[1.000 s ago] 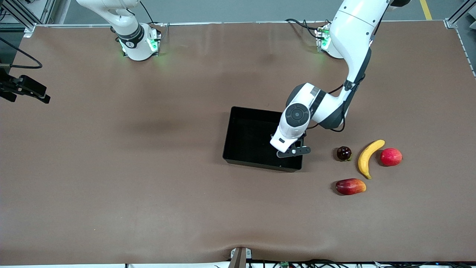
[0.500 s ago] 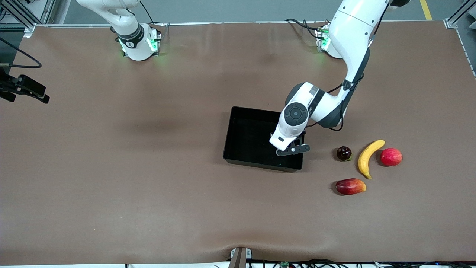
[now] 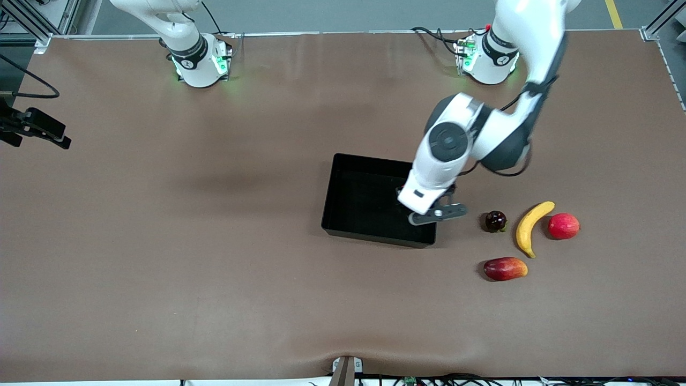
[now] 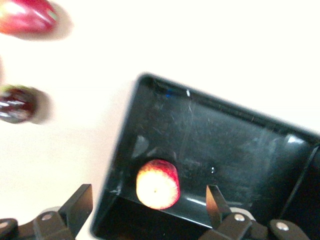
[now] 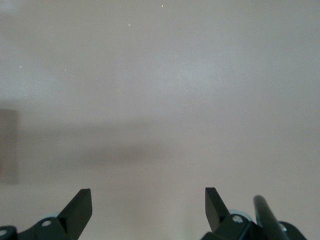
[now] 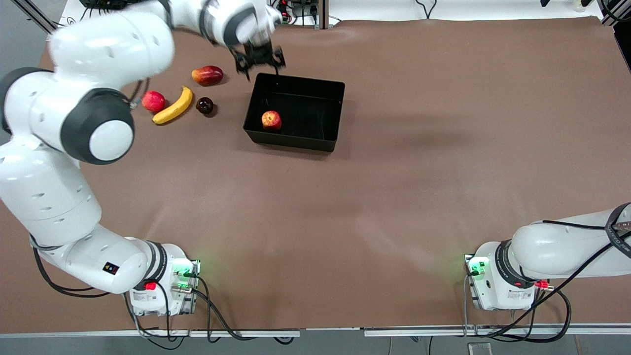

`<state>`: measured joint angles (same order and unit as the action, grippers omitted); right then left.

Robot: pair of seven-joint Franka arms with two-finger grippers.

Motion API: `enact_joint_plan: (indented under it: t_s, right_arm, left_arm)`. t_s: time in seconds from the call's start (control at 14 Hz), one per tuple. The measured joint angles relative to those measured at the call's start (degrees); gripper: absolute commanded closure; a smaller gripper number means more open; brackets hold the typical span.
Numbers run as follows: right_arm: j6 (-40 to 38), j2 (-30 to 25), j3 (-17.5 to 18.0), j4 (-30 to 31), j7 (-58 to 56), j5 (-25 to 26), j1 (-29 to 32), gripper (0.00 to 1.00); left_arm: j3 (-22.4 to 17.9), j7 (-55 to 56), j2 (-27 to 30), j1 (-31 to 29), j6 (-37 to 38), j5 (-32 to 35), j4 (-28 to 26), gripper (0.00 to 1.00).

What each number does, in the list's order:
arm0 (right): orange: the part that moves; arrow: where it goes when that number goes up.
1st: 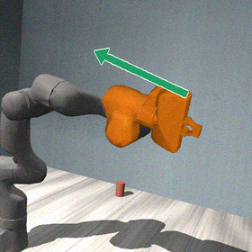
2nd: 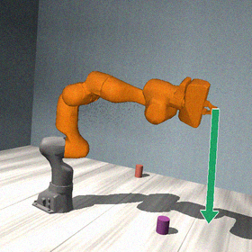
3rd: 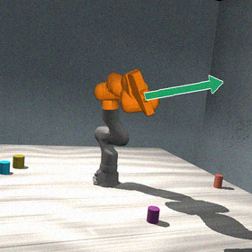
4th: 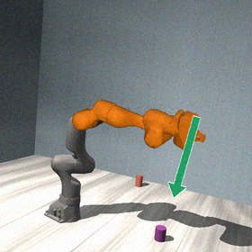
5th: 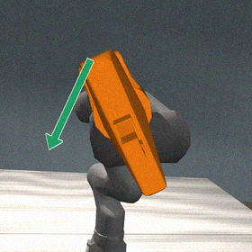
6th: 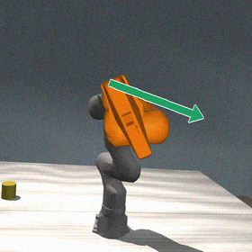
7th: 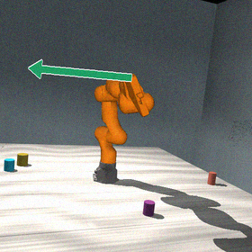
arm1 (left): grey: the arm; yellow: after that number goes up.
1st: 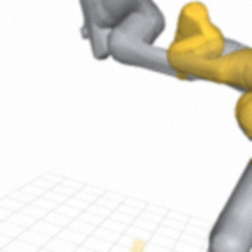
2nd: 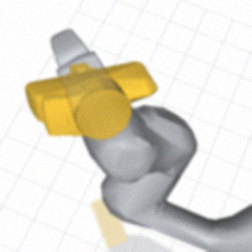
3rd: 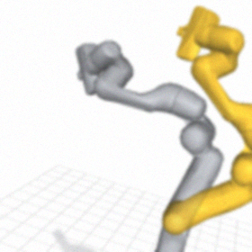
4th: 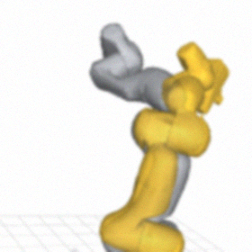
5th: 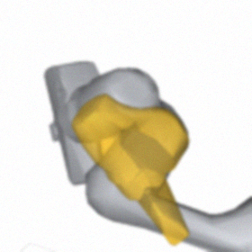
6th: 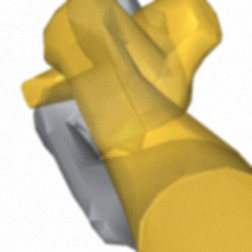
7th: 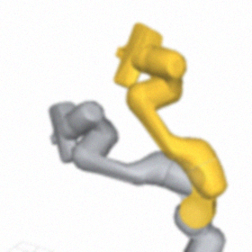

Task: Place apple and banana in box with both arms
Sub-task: 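Move the left gripper to the yellow banana and lower onto it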

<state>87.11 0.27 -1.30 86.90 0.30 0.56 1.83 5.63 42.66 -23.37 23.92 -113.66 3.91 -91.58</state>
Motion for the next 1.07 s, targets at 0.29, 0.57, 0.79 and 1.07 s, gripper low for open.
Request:
enact_joint_plan:
  t_s: [0.29,0.57,0.79,1.07]
  right_arm:
    - [0.0,0.0,-0.01,-0.02,0.0,0.0,0.02,0.0]
    - [0.0,0.0,-0.02,-0.04,0.0,0.0,0.03,0.0]
    - [-0.05,0.0,-0.03,-0.04,0.0,0.0,0.05,0.0]
    - [-0.07,0.0,-0.03,-0.05,0.0,0.0,0.06,0.0]
  left_arm:
    - [-0.28,-10.11,0.98,-9.86,6.14,0.0,5.78,0.0]
    - [-0.47,-32.04,-1.22,-19.73,5.87,1.3,3.55,0.0]
    - [-0.42,-47.48,-1.93,-24.76,-0.46,4.31,-2.67,0.0]
    - [-0.33,-55.72,-3.36,-27.45,-11.52,5.31,-12.0,0.0]
